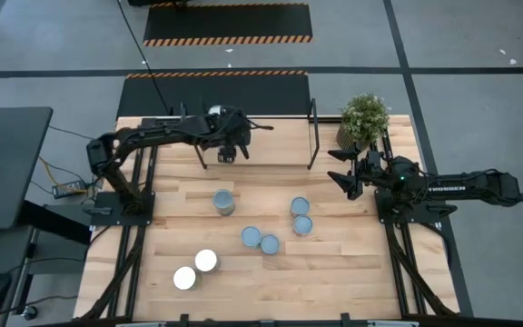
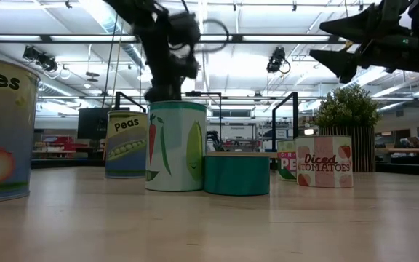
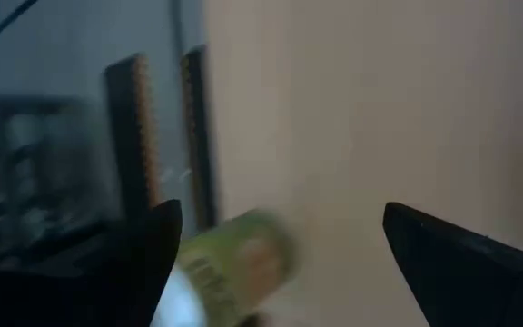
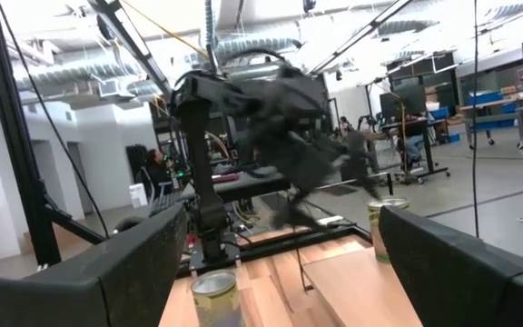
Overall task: Pick and place cans onto a shelf
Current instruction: Put the canned peas on the shelf
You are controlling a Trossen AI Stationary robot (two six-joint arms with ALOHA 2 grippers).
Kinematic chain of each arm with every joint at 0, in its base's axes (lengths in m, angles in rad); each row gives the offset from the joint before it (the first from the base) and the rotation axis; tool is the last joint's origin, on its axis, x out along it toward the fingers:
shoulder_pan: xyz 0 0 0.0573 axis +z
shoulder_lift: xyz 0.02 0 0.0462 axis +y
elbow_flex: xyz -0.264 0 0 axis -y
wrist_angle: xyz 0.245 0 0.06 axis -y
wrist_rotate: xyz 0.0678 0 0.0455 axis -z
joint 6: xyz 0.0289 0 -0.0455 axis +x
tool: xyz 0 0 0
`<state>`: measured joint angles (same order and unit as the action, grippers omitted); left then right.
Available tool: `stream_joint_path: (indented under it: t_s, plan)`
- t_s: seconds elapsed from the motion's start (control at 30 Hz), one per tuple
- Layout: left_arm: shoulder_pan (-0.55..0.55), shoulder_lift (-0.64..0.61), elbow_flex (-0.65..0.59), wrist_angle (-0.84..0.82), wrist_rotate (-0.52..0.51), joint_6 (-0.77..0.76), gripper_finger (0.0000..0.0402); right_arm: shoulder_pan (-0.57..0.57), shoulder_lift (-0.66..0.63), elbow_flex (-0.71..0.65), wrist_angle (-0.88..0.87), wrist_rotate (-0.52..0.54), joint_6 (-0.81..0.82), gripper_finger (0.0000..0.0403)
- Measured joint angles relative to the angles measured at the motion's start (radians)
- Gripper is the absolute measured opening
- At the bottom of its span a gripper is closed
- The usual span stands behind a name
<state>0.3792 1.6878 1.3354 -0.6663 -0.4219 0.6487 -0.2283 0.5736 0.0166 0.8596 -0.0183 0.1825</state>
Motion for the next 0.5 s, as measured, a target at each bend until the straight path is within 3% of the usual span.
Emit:
stream_joint_path:
  t_s: [0.2,0.5]
  plan:
    - [-0.073,-0.095,0.0,-0.15,0.253,-0.139,0.0386,0.0,0.012,0.0,-0.001,0.013,-0.002,0.0373]
    - [-0.205,-0.146,0.0,-0.474,0.378,-0.449,0.0386,0.0,0.058,0.0,-0.001,0.034,0.01,0.0373]
